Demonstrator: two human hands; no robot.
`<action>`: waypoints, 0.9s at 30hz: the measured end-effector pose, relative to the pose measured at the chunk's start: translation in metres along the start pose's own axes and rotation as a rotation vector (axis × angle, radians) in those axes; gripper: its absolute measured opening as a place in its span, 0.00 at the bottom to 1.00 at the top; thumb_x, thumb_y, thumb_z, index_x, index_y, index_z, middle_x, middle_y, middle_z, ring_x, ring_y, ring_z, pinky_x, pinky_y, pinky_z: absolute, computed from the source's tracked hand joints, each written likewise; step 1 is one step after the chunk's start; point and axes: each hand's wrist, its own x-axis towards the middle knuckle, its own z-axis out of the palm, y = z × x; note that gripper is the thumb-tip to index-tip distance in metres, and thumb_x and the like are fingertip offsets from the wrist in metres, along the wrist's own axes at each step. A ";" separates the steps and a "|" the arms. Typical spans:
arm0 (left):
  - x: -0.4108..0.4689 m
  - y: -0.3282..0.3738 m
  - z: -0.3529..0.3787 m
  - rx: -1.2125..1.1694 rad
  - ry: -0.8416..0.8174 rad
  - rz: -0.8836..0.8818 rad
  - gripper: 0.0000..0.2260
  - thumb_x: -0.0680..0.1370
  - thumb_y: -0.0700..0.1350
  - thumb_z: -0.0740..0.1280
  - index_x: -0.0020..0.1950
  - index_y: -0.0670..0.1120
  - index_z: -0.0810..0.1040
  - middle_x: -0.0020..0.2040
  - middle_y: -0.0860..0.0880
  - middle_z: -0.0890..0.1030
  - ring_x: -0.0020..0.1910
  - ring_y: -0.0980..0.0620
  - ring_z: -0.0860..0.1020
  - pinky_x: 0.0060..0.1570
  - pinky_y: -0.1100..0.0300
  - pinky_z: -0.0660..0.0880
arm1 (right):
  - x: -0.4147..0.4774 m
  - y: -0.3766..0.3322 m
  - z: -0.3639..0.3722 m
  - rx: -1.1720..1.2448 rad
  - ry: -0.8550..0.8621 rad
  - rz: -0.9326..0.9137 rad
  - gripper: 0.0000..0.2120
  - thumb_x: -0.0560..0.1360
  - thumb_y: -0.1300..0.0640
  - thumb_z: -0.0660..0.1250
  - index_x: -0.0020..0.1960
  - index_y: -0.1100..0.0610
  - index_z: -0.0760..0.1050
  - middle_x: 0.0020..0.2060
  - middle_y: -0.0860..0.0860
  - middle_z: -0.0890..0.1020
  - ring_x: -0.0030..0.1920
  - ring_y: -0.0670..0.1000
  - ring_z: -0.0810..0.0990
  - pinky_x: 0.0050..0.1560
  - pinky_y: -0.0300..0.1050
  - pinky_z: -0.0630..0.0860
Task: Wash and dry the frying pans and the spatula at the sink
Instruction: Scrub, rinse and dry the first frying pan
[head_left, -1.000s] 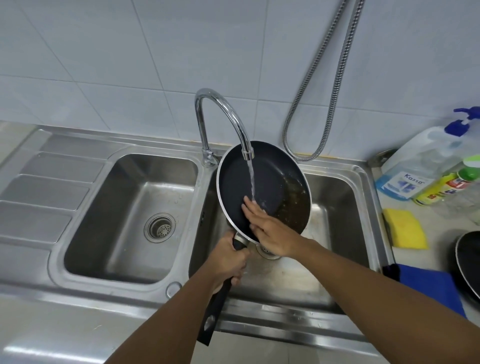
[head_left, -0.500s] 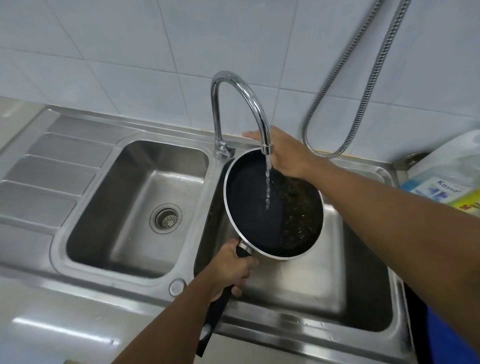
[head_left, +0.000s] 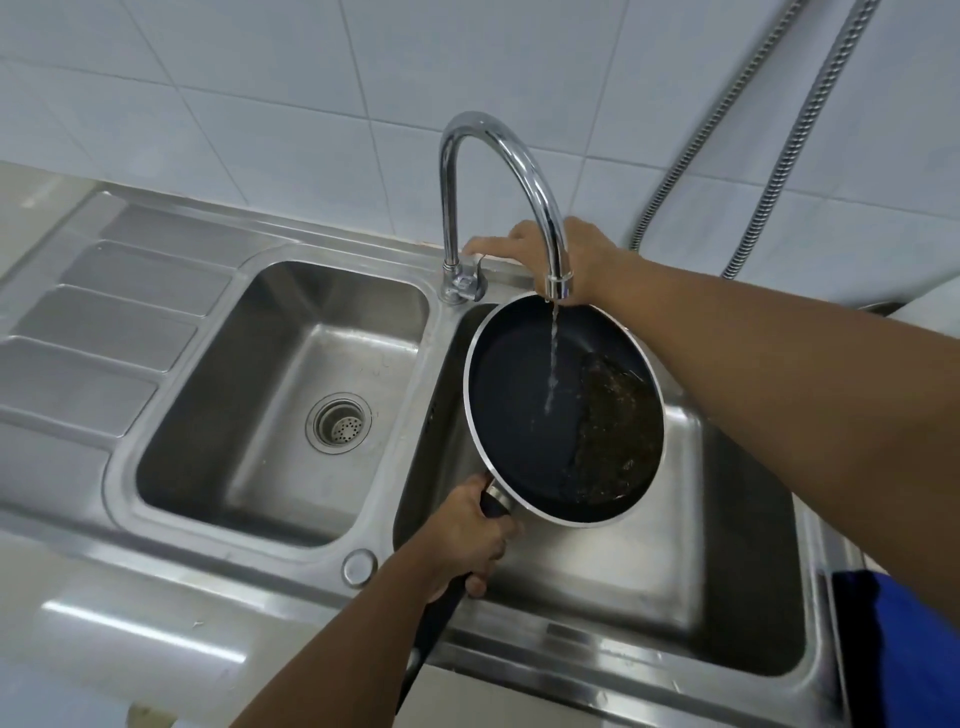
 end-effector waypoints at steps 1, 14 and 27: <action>-0.002 0.000 0.000 0.008 0.001 0.005 0.18 0.81 0.38 0.65 0.68 0.53 0.69 0.28 0.48 0.67 0.22 0.54 0.64 0.22 0.60 0.64 | -0.006 -0.004 -0.007 0.120 0.011 0.024 0.38 0.73 0.56 0.63 0.76 0.32 0.53 0.56 0.57 0.76 0.49 0.60 0.78 0.46 0.51 0.75; -0.020 0.007 0.013 0.340 0.248 0.138 0.12 0.80 0.42 0.65 0.63 0.48 0.72 0.51 0.39 0.83 0.42 0.41 0.81 0.41 0.50 0.79 | -0.233 -0.057 0.071 0.597 0.222 0.461 0.27 0.74 0.73 0.60 0.70 0.59 0.74 0.64 0.58 0.78 0.66 0.56 0.76 0.70 0.43 0.68; -0.052 0.031 0.060 0.860 0.391 0.248 0.21 0.81 0.40 0.64 0.73 0.46 0.65 0.58 0.43 0.81 0.57 0.41 0.81 0.60 0.43 0.79 | -0.364 -0.086 0.099 0.612 -0.062 0.656 0.20 0.80 0.65 0.61 0.68 0.49 0.76 0.70 0.48 0.72 0.67 0.49 0.75 0.68 0.45 0.74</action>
